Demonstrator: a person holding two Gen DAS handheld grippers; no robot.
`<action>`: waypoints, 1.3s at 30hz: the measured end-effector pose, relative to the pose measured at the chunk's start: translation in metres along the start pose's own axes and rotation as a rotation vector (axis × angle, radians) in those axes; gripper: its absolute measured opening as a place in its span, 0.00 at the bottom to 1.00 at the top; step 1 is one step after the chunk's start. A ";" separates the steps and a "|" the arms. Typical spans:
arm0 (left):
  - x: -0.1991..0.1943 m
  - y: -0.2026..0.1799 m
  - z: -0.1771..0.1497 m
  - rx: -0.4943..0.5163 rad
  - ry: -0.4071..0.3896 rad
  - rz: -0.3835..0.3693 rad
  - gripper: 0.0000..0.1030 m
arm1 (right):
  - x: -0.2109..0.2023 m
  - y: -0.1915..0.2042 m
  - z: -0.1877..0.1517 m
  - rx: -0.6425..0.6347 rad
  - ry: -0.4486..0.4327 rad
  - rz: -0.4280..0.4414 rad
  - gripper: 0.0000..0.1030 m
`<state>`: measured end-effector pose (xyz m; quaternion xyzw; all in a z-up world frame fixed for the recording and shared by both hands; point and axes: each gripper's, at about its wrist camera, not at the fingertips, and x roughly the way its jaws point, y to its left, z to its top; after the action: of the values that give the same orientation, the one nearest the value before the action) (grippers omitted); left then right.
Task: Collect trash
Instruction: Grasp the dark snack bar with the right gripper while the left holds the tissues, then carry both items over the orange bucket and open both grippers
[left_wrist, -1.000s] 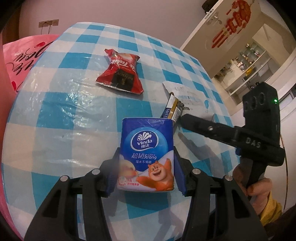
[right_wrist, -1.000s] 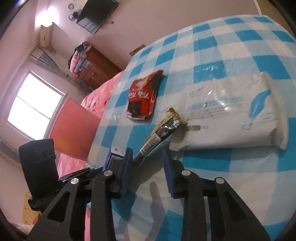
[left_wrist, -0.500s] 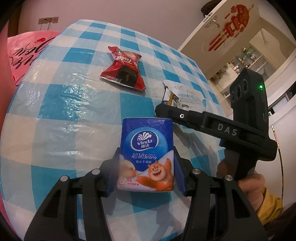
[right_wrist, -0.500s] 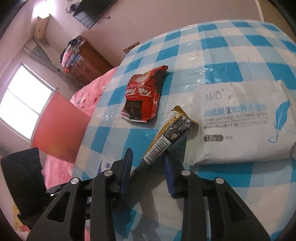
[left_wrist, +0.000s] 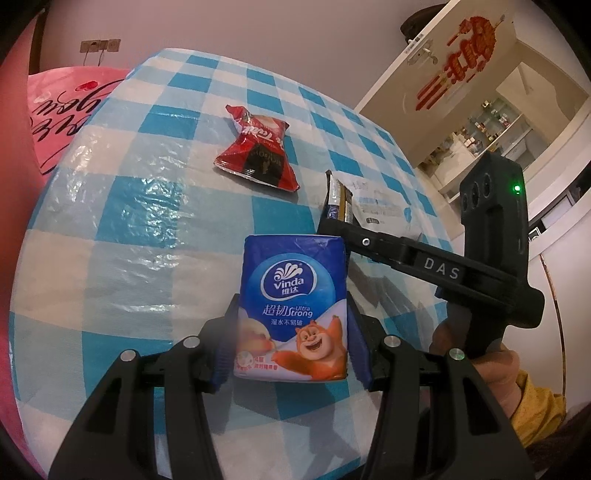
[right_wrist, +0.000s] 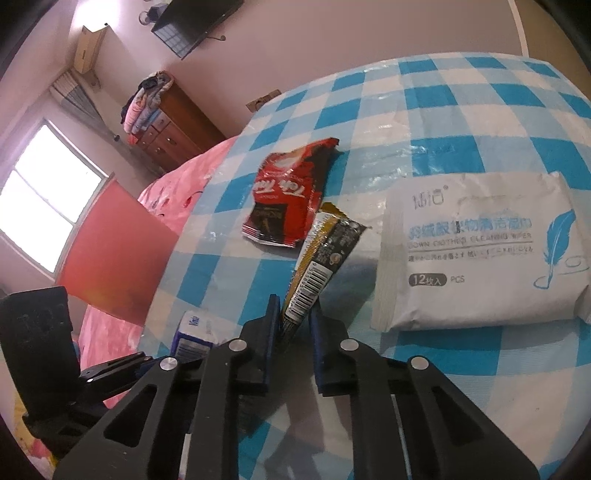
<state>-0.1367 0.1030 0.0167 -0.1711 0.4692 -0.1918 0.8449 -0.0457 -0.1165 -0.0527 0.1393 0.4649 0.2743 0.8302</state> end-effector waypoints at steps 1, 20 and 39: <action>-0.001 -0.001 0.000 0.004 -0.004 0.000 0.51 | -0.002 0.002 0.001 -0.003 -0.006 0.001 0.14; -0.063 -0.006 0.035 0.065 -0.193 0.023 0.51 | -0.039 0.038 0.040 -0.037 -0.100 0.062 0.09; -0.193 0.048 0.064 -0.006 -0.489 0.247 0.52 | -0.044 0.177 0.113 -0.269 -0.185 0.219 0.09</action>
<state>-0.1682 0.2451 0.1668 -0.1564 0.2691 -0.0390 0.9495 -0.0256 0.0042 0.1237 0.1014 0.3277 0.4085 0.8458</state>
